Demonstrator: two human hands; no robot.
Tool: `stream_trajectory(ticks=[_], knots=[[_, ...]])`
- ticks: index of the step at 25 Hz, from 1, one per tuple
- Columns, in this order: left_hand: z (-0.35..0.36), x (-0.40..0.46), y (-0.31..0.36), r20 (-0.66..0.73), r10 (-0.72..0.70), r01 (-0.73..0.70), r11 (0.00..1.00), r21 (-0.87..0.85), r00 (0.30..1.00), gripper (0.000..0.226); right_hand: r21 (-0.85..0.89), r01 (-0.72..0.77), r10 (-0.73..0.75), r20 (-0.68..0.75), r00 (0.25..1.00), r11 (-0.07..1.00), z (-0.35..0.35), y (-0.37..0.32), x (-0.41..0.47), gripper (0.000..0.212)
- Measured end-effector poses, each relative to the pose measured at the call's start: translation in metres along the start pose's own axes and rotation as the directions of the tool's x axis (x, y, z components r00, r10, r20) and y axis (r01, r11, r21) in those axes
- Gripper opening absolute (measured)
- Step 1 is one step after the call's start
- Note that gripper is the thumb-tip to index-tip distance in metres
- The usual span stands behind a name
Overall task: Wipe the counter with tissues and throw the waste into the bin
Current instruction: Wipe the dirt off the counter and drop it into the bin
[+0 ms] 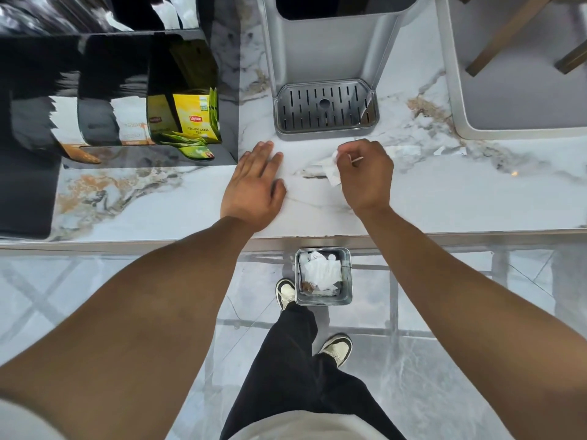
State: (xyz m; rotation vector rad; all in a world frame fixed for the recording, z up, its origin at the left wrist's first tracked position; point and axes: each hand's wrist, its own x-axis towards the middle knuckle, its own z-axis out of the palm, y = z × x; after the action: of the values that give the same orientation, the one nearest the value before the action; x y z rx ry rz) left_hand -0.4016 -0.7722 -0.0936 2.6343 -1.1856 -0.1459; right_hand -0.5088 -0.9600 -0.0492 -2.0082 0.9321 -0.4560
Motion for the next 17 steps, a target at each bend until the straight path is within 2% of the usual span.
stream_trajectory(ticks=[4, 9, 13, 17], knots=[[0.002, 0.0, -0.002, 0.003, 0.001, -0.001, 1.0, 0.005, 1.0, 0.056, 0.008, -0.017, 0.016, 0.07, 0.997, 1.0, 0.013, 0.002, -0.01, 0.013], [0.002, 0.0, -0.003, 0.01, 0.009, -0.009, 1.0, -0.001, 1.0, 0.058, 0.125, -0.137, 0.148, -0.077, 0.986, 0.983, -0.002, 0.015, -0.007, 0.02], [0.002, -0.001, -0.005, 0.002, 0.045, -0.045, 0.998, -0.034, 0.999, 0.058, -0.069, -0.081, 0.075, -0.075, 0.994, 0.994, -0.015, 0.024, -0.006, 0.021], [-0.001, -0.003, -0.007, -0.012, 0.044, -0.045, 0.991, -0.126, 0.999, 0.06, -0.234, -0.043, 0.056, 0.048, 0.997, 0.971, -0.017, 0.026, -0.007, 0.03]])
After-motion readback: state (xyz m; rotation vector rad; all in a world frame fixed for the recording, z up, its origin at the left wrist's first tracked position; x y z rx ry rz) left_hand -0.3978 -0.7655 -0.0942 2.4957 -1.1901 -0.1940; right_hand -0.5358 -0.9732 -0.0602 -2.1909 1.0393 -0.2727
